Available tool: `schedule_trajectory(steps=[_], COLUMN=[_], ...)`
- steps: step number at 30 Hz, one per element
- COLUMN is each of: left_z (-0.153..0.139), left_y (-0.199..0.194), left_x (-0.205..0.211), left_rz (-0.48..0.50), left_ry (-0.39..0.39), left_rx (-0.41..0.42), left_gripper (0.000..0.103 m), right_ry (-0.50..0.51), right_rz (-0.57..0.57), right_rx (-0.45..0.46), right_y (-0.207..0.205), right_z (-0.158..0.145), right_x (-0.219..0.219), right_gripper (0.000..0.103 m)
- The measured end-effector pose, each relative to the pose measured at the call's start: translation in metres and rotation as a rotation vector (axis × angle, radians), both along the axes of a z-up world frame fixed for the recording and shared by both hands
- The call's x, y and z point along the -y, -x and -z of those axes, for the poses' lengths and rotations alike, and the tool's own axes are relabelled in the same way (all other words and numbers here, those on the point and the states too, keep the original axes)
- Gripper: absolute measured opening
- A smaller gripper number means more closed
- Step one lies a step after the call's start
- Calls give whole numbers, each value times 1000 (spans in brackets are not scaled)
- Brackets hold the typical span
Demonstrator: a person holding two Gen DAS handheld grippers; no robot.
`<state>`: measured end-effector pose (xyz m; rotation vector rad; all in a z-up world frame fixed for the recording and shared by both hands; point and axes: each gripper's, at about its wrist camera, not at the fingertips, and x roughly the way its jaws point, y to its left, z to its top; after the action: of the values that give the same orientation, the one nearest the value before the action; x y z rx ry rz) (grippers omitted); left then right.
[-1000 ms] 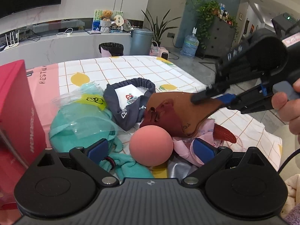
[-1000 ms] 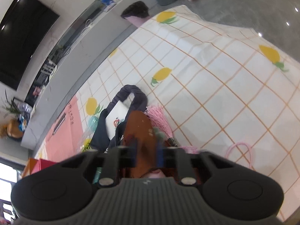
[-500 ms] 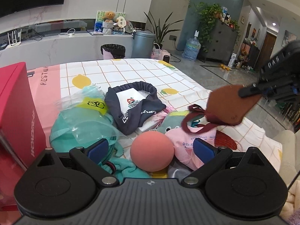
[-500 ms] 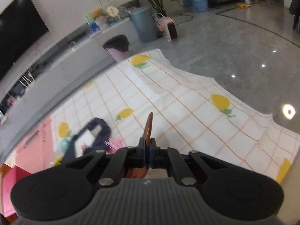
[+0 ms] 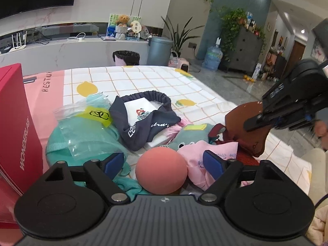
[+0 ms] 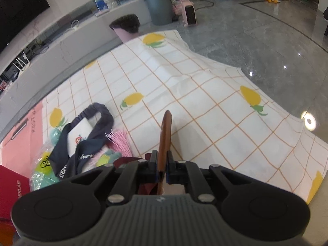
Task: Organize soft objects
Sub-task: 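Lift the brown felt piece with the right gripper while the left gripper grasps the pink ball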
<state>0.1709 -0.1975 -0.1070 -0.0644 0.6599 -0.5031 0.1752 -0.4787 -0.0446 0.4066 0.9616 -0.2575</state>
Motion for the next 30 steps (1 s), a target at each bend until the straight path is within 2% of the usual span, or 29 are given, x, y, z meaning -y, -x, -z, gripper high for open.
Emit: schedule_trajectory(steps=[5, 9, 14, 16, 21, 25, 26, 28, 29, 30], left_z=[3, -4, -4, -1, 4, 6, 7, 11, 12, 12], left_y=[-1, 11, 19, 13, 3, -7, -9, -16, -18, -17], left_x=[-3, -5, -2, 3, -3, -16, -17, -16, -14, -14], left_rz=[-11, -10, 28, -6, -59, -83, -96, -128, -151, -170], left_ry=[1, -47, -20, -30, 37, 137, 156, 168, 161, 159], left_rx=[6, -29, -44, -52, -78, -129, -147, -187, -186, -177], left_gripper=[84, 84, 87, 87, 87, 86, 85, 74, 66, 63], right_ry=[-11, 6, 2, 0, 11, 2, 4, 12, 14, 13], right_rz=[-8, -16, 4, 9, -12, -9, -12, -18, -18, -18], right_rx=[-31, -58, -53, -51, -49, -47, -48, -48, -48, -48], right_y=[-10, -14, -12, -13, -13, -14, -14, -14, -15, -15], right_z=[10, 17, 16, 16, 15, 15, 15, 14, 14, 14], right_x=[-4, -7, -3, -2, -5, -5, -6, -8, -8, -7], right_gripper=[6, 6, 6, 6, 6, 6, 6, 6, 6, 6])
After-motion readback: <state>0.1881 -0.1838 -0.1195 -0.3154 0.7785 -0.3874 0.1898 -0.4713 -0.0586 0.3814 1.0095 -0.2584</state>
